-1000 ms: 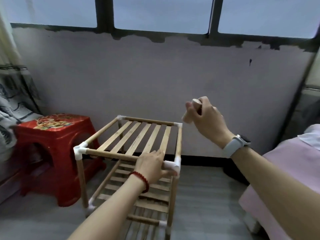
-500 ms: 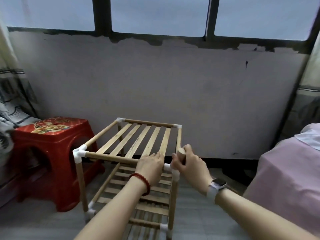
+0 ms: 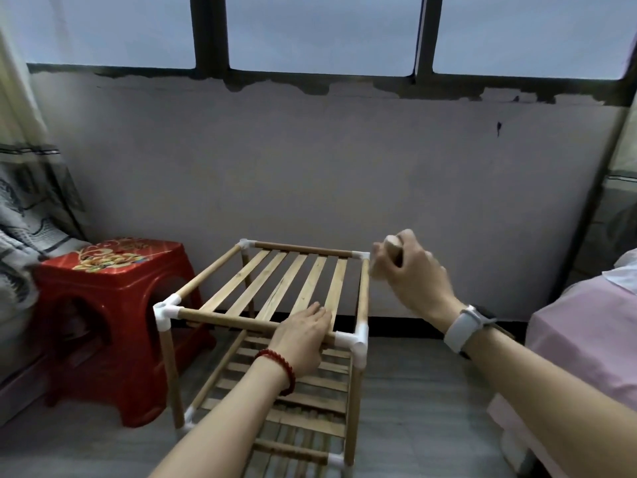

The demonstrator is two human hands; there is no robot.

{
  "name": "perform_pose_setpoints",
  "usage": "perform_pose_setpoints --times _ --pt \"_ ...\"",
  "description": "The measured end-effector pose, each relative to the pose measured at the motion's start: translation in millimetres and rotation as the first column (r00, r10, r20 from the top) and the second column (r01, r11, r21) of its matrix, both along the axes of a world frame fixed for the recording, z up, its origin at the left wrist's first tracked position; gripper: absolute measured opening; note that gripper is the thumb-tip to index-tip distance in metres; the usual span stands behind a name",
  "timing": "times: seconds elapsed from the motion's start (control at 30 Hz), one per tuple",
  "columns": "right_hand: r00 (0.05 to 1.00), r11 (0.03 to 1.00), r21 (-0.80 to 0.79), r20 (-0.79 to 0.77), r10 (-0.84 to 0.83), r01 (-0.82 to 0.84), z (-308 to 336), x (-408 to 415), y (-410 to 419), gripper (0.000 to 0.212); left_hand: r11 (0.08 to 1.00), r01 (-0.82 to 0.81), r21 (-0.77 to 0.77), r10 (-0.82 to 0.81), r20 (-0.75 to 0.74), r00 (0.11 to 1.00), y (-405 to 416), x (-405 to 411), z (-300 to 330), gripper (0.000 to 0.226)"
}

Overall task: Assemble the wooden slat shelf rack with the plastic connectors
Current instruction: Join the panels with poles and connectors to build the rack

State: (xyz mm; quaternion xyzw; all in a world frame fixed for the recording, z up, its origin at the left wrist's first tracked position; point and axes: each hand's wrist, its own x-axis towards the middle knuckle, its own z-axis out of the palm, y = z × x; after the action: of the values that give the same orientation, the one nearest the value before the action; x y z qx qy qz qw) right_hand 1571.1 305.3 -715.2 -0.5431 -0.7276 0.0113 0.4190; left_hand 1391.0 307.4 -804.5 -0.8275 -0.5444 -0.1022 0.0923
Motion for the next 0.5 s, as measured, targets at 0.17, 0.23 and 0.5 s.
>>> perform_pose_setpoints --times 0.17,0.23,0.5 --pt "0.951 0.979 -0.198 0.291 0.108 -0.051 -53 -28 -24 0.025 0.999 -0.017 0.042 0.018 -0.015 1.000 1 2 -6 0.060" --pt "0.883 0.985 -0.168 0.456 0.112 -0.038 -39 -28 -14 0.030 0.998 -0.036 0.058 0.036 0.002 0.999 0 1 -7 0.054" --pt "0.939 0.985 -0.174 0.340 0.050 0.011 -55 -31 -30 0.030 0.970 -0.231 0.075 0.231 0.010 0.973 -15 3 -15 0.061"
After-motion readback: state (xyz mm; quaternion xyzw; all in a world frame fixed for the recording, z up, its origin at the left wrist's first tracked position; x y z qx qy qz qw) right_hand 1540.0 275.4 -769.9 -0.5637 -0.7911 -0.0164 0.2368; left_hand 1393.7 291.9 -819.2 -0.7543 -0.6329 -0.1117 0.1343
